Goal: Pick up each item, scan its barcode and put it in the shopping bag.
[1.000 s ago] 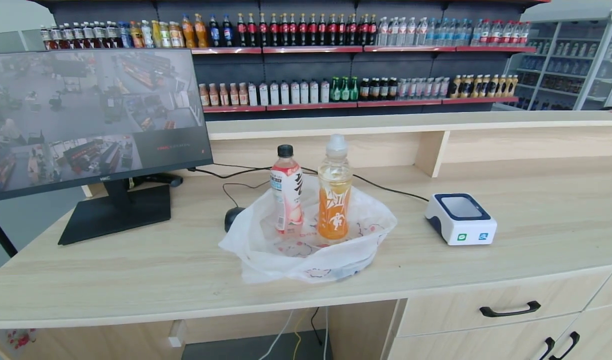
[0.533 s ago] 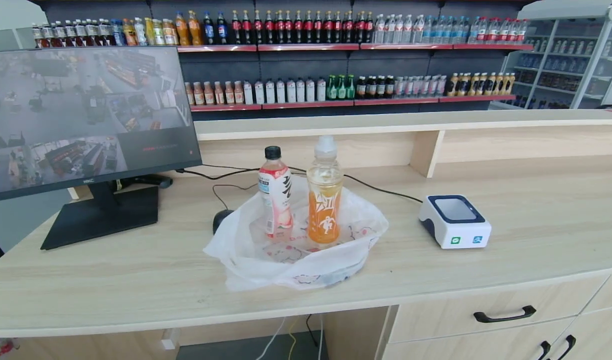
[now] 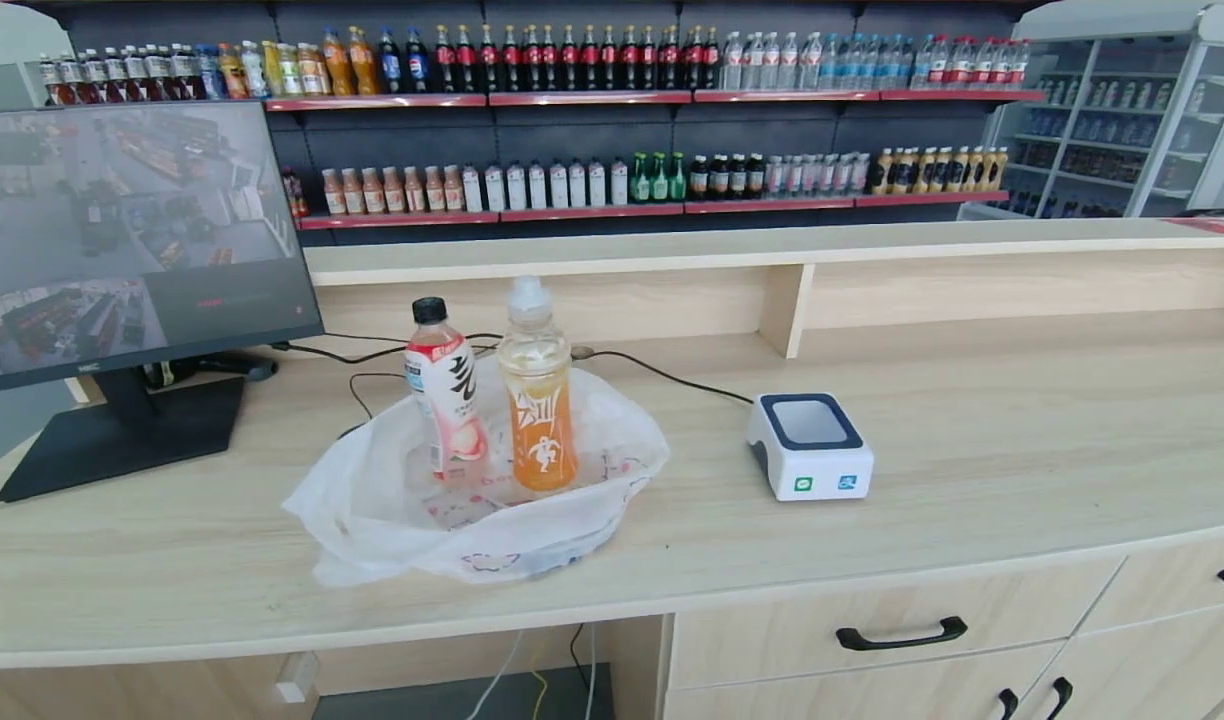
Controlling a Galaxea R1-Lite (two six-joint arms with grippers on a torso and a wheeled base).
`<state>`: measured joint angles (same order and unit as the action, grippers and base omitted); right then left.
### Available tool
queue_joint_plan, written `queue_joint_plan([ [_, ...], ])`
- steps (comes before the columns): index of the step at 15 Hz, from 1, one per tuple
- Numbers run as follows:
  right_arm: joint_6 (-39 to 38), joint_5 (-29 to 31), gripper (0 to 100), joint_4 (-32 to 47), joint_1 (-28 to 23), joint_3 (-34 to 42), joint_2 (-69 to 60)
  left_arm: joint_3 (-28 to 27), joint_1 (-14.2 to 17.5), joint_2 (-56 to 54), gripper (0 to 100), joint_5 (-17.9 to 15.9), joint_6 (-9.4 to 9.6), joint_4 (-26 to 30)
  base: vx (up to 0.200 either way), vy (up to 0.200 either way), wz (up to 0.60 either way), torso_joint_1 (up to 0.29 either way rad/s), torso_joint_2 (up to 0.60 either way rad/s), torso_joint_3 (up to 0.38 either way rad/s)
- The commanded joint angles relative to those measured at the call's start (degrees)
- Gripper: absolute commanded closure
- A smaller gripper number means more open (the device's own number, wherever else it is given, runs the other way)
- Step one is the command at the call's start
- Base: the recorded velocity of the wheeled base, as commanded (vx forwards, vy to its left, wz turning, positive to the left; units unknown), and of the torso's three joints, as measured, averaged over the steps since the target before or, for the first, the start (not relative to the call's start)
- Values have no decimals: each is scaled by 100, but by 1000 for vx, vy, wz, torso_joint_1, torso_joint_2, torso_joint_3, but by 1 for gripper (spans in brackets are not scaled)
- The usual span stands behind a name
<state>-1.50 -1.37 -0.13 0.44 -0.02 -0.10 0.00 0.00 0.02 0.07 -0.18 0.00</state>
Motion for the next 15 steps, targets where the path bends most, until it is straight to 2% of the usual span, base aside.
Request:
queue_joint_plan([
  [1, 1, -4, 0, 5, 0, 2, 10, 0, 0, -2, 0, 1, 1, 0, 0, -200, 0, 2, 7, 2],
  [6, 1, -4, 0, 5, 0, 2, 10, 0, 0, -2, 0, 1, 1, 0, 0, -200, 0, 5, 3, 2],
  [15, 1, -4, 0, 5, 0, 2, 10, 0, 0, -2, 0, 1, 1, 0, 0, 0, 0, 0, 0, 0],
])
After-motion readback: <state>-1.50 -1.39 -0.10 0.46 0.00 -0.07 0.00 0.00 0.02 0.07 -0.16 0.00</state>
